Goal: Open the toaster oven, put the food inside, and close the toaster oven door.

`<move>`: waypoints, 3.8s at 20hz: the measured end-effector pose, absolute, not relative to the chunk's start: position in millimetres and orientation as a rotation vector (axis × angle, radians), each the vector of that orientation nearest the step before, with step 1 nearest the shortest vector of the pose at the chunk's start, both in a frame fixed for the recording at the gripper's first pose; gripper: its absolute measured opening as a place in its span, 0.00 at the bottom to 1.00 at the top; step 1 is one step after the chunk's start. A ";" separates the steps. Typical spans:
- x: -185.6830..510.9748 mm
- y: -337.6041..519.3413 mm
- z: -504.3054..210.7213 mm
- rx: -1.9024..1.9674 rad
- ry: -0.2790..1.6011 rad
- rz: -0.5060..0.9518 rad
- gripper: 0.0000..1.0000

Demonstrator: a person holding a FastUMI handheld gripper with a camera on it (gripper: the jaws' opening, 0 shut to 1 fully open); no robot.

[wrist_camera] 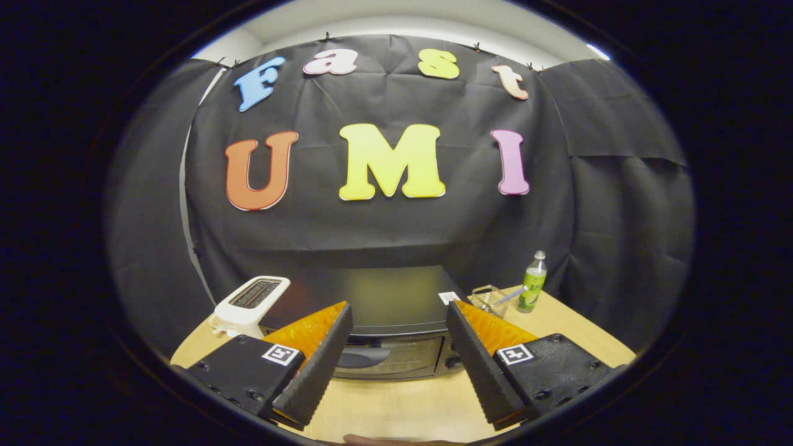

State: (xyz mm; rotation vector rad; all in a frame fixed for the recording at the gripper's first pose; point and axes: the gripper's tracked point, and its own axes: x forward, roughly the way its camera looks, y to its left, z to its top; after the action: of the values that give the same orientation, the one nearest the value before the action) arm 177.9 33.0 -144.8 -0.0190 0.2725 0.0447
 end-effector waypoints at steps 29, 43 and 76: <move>161.0 74.8 -250.6 -0.092 0.450 0.126 1.00; 93.6 61.2 -310.5 -0.167 0.447 0.129 1.00; -17.1 37.4 -192.8 -0.149 0.255 0.073 1.00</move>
State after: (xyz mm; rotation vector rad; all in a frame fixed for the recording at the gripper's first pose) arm -17.1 37.4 -192.8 -0.1485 0.2548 0.0734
